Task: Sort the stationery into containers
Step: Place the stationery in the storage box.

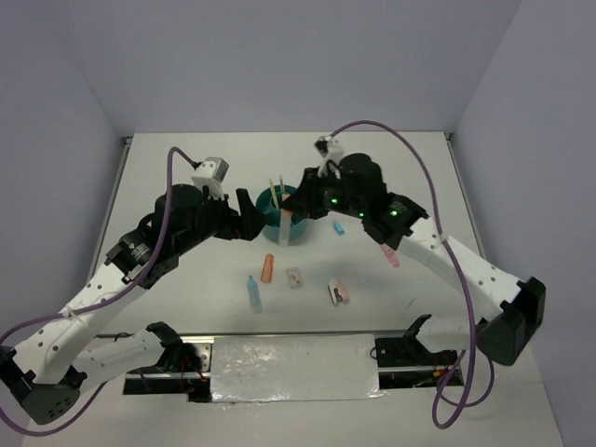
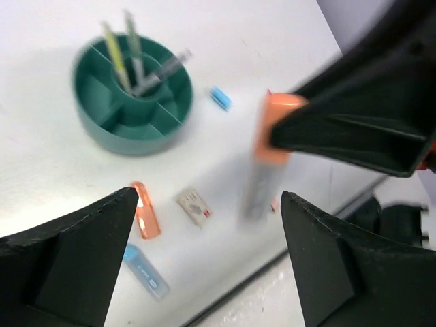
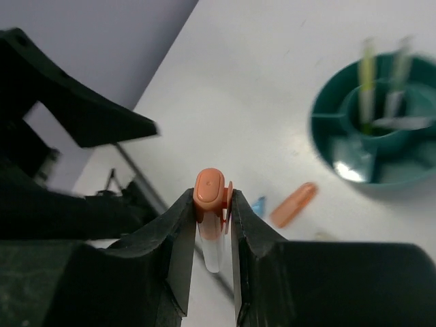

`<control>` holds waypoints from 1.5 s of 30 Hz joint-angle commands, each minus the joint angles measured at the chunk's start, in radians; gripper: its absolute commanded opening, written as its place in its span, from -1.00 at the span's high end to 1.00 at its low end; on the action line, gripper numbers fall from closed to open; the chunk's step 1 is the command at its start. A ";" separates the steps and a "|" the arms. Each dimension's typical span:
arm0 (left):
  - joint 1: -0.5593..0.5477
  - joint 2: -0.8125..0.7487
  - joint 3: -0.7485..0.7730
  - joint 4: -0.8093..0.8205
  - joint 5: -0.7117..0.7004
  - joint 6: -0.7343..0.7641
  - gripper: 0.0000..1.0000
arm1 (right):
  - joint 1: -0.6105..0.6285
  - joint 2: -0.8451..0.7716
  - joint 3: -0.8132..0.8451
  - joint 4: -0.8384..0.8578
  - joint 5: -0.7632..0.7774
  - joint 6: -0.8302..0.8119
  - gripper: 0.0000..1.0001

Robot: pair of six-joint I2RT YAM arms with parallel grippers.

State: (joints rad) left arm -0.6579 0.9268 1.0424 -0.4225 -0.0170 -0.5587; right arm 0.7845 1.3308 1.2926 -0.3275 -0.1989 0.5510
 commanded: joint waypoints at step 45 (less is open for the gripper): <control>0.001 -0.399 -0.064 -0.484 -0.175 -0.299 -0.99 | -0.418 0.616 0.261 0.485 -0.525 -0.390 0.43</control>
State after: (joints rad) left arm -0.6563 0.5175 0.9787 -0.9394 -0.2031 -0.8677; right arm 0.3634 1.9400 1.4956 0.1371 -0.7181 0.1604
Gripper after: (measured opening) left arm 0.994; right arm 0.293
